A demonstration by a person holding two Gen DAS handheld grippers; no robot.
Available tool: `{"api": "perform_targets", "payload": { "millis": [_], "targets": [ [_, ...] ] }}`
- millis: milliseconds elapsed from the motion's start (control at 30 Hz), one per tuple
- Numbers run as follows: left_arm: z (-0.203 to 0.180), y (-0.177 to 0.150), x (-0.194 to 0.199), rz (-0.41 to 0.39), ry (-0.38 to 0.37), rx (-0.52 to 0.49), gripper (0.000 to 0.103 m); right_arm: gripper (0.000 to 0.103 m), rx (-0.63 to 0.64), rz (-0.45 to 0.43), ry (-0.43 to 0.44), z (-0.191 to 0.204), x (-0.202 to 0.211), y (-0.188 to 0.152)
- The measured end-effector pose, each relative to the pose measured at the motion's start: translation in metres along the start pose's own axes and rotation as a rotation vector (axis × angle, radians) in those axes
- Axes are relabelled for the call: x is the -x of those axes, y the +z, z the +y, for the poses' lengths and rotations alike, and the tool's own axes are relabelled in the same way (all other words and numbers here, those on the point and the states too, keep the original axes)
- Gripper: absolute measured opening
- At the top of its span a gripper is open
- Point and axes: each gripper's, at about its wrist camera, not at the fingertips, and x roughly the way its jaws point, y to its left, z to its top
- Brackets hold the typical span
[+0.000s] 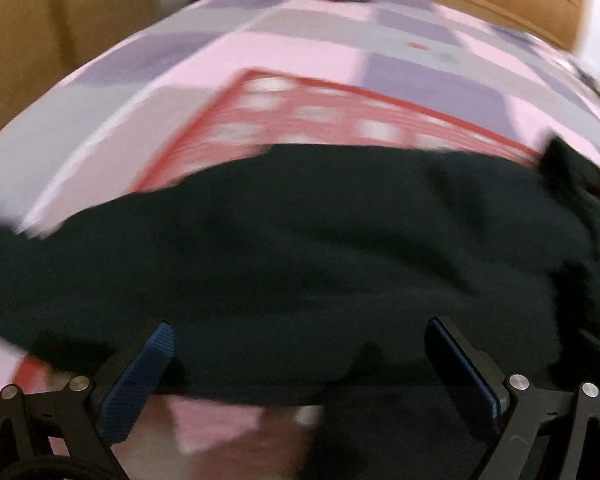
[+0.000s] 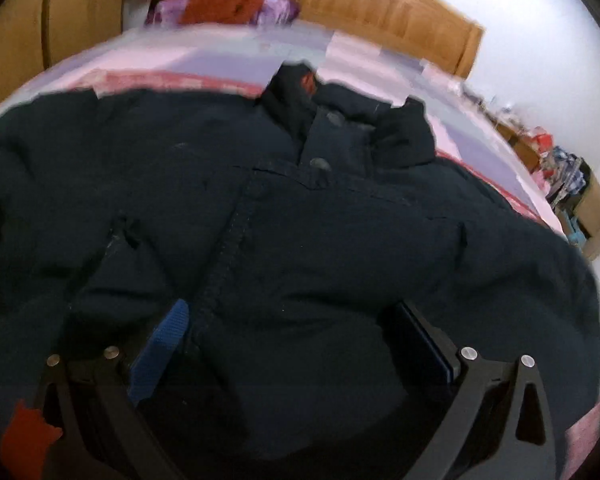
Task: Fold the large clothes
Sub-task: 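Grasp the other buttoned sleeve cuff with the left tool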
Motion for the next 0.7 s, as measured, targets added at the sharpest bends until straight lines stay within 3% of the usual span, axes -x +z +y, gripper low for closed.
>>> {"api": "perform_targets", "payload": {
  "millis": [167, 433, 533, 700],
  "targets": [
    [0.107, -0.018, 0.012, -0.003, 0.116, 0.233, 0.103, 0.103, -0.005, -0.005, 0.011, -0.008, -0.004, 0.003],
    [0.234, -0.034, 0.014, -0.040, 0.257, 0.499, 0.103, 0.103, 0.004, -0.011, -0.019, 0.023, 0.010, -0.018],
    [0.259, -0.030, 0.011, -0.059, 0.229, 0.555, 0.103, 0.103, 0.009, -0.011, -0.026, 0.024, 0.010, -0.019],
    [0.243, -0.017, 0.007, -0.069, 0.099, 0.567, 0.103, 0.103, 0.013, -0.009, -0.030, 0.025, 0.009, -0.019]
  ]
}}
